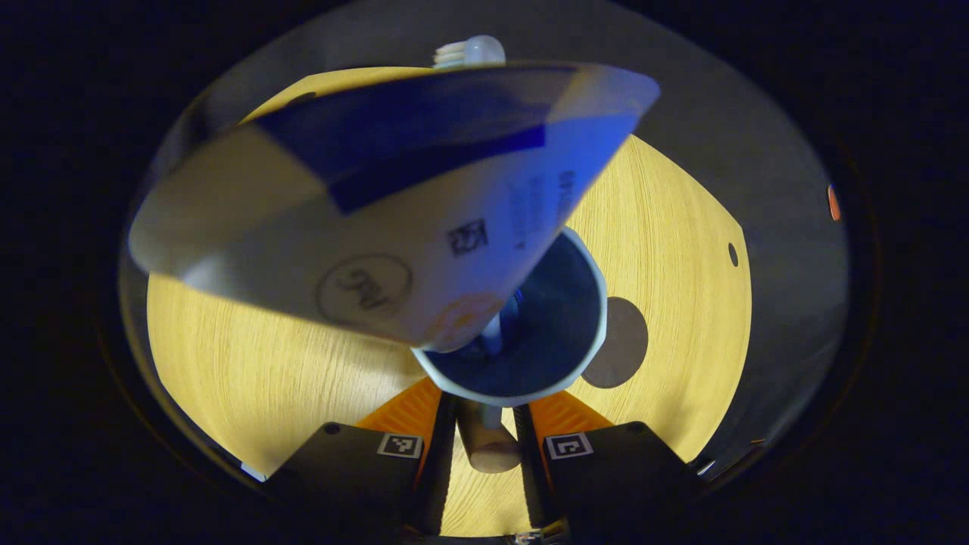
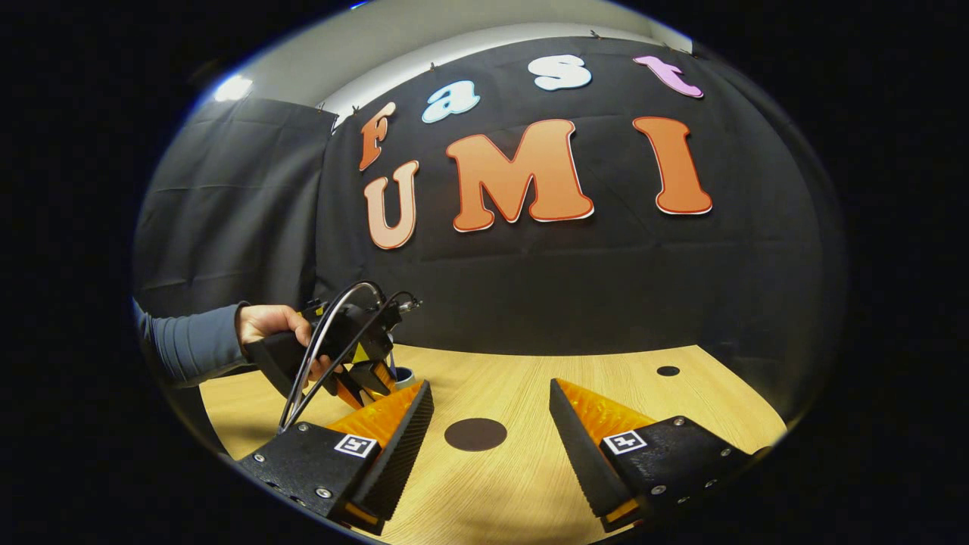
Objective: Put the toothbrush and toothpaste on the desktop into the cup, then pick up the cup and place it on the coaster on the desktop.
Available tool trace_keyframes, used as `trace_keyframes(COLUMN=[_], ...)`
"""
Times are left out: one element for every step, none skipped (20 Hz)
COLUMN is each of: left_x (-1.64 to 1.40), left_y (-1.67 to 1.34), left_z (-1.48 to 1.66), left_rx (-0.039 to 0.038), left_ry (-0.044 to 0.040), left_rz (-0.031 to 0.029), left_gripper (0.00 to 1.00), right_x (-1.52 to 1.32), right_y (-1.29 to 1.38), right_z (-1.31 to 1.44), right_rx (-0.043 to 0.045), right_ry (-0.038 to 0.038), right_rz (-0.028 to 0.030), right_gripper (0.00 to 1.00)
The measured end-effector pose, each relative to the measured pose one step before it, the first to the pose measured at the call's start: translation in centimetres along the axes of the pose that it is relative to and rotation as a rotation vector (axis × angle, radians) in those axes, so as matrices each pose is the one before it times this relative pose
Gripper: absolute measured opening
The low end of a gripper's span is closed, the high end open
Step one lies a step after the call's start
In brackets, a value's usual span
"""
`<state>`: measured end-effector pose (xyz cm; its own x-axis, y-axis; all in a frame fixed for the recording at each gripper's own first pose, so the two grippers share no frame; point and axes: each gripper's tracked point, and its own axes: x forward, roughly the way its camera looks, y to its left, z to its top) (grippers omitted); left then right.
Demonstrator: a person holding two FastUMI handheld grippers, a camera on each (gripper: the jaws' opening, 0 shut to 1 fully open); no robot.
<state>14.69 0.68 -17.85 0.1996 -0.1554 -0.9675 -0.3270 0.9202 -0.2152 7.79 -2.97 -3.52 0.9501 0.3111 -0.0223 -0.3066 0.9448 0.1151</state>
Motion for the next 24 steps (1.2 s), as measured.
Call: trace_keyframes(left_x=[-0.416,0.221,-0.179,-0.265,-0.062,-0.062,-0.199,0.526,0.199,0.264,0.174,0.192,0.232,0.150,0.089,0.043,0.074,0.102,0.195,0.244,0.400,-0.609,-2.046,1.908], left_y=[0.065,0.018,0.076,-0.066,-0.045,-0.053,0.014,0.005,-0.113,-0.114,-0.200,-0.203,-0.213,-0.215,-0.315,-0.383,-0.442,-0.475,-0.532,-0.596,-0.727,-4.218,-5.557,0.388], left_z=[1.114,0.909,0.955,1.078,1.056,1.143,1.363,1.383,1.438,1.344,1.472,1.359,1.817,1.765,1.862,1.793,2.078,2.159,2.164,2.175,2.248,0.510,-2.900,0.574], left_rx=[0.01782,0.01258,0.01292,0.00948,0.01195,0.00795,0.01783,0.00876,0.01906,0.01728,0.01479,0.01348,0.01741,0.01459,0.01327,0.00857,0.01255,0.01174,0.01199,0.00851,0.01657,0.01203,0.01683,0.01376], left_ry=[-0.01158,-0.00204,0.00669,-0.00106,0.00221,0.00089,-0.00844,0.00454,-0.00419,0.00182,-0.00035,0.00244,-0.00276,-0.00453,-0.00586,-0.00733,-0.00997,-0.00993,-0.00649,-0.00352,-0.00264,-0.00290,-0.00162,-0.00195], left_rz=[0.00550,-0.00257,-0.00005,-0.00442,-0.00206,0.00372,0.01212,0.01198,0.00896,0.00636,0.00288,0.00360,0.00695,0.00610,0.00159,-0.00387,0.00003,-0.00045,-0.00059,-0.00322,-0.00211,-0.00306,-0.00420,-0.00698], left_gripper=[0.45,0.34,0.34,0.34,0.34,0.34,0.34,0.28,0.29,0.29,0.29,0.29,0.29,0.29,0.27,0.29,0.28,0.29,0.29,0.29,0.29,0.29,0.29,0.29], right_x=[-0.153,-0.106,-0.029,-0.069,-0.143,-0.111,-0.041,-0.061,-0.015,-0.132,-0.073,-0.028,0.012,-0.039,0.028,-0.109,-0.054,-0.010,0.005,-0.015,-0.111,-0.172,-0.140,-0.141], right_y=[-0.080,-0.132,-0.046,0.047,0.006,0.026,-0.123,-0.097,-0.064,-0.108,-0.035,-0.162,-0.161,-0.188,-0.140,-0.102,-0.127,-0.102,-0.208,-0.133,-0.169,-0.202,-0.172,-0.277], right_z=[-0.037,-0.006,-0.009,-0.022,-0.109,0.037,-0.046,0.020,0.019,0.029,0.040,-0.107,-0.082,-0.153,-0.193,-0.103,-0.007,0.035,-0.117,-0.063,-0.041,0.033,-0.011,-0.052], right_rx=[-0.00055,0.00113,0.00401,0.00566,0.00663,0.00505,0.00347,0.00224,0.00272,0.00367,0.00247,0.00155,0.00189,0.00373,0.00510,0.00424,0.00375,0.00379,0.00319,0.00226,0.00157,0.00116,0.00043,0.00077], right_ry=[-0.00087,0.00050,-0.00143,-0.00079,-0.00077,-0.00077,0.00077,-0.00105,-0.00036,-0.00101,-0.00150,-0.00064,0.00229,0.00531,0.00391,0.00213,-0.00042,0.00037,0.00176,0.00127,-0.00007,-0.00026,0.00000,0.00038], right_rz=[-0.00142,-0.00373,-0.00273,0.00085,0.00048,0.00270,-0.00351,-0.00199,-0.00349,-0.00300,0.00019,-0.00547,-0.00471,-0.00592,-0.00293,-0.00262,-0.00447,-0.00426,-0.00635,-0.00275,-0.00615,-0.00610,-0.00491,-0.00696], right_gripper=[0.93,0.93,0.93,0.93,0.93,0.93,0.93,0.93,0.93,0.93,0.93,0.93,0.93,0.93,0.93,0.93,0.93,0.93,0.93,0.93,0.93,0.93,0.93,0.93])
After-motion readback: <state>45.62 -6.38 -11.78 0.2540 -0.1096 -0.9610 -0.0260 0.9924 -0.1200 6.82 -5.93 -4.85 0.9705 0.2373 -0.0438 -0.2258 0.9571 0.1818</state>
